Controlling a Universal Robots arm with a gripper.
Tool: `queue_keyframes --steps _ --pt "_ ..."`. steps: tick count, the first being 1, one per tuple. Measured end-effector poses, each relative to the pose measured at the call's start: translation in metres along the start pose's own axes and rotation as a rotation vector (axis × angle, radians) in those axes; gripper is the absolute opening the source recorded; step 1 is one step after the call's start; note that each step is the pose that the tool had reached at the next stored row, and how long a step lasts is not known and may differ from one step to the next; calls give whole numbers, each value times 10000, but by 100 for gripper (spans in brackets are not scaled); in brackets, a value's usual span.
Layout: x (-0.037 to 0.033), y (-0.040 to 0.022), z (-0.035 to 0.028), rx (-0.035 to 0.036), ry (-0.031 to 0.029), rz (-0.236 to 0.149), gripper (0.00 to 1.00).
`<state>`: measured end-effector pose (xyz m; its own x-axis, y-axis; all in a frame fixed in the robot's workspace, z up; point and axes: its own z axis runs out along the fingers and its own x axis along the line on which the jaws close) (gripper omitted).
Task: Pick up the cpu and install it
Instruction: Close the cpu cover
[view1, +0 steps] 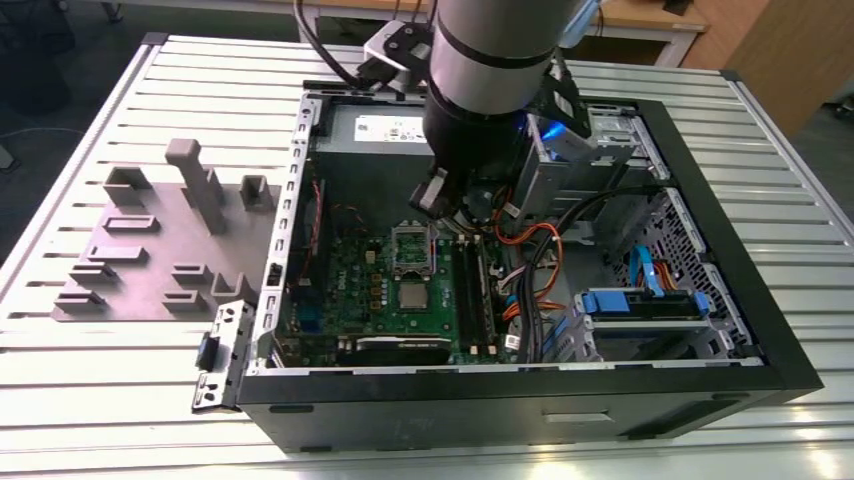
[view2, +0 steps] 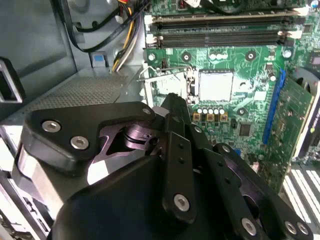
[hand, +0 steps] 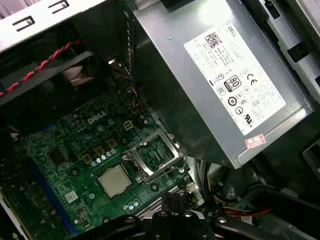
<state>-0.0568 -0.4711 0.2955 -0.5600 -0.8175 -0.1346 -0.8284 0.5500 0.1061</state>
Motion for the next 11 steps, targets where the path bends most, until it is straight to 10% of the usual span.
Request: queue_keyframes --steps 11 --pt "-42 -94 100 -132 -195 -3 11"
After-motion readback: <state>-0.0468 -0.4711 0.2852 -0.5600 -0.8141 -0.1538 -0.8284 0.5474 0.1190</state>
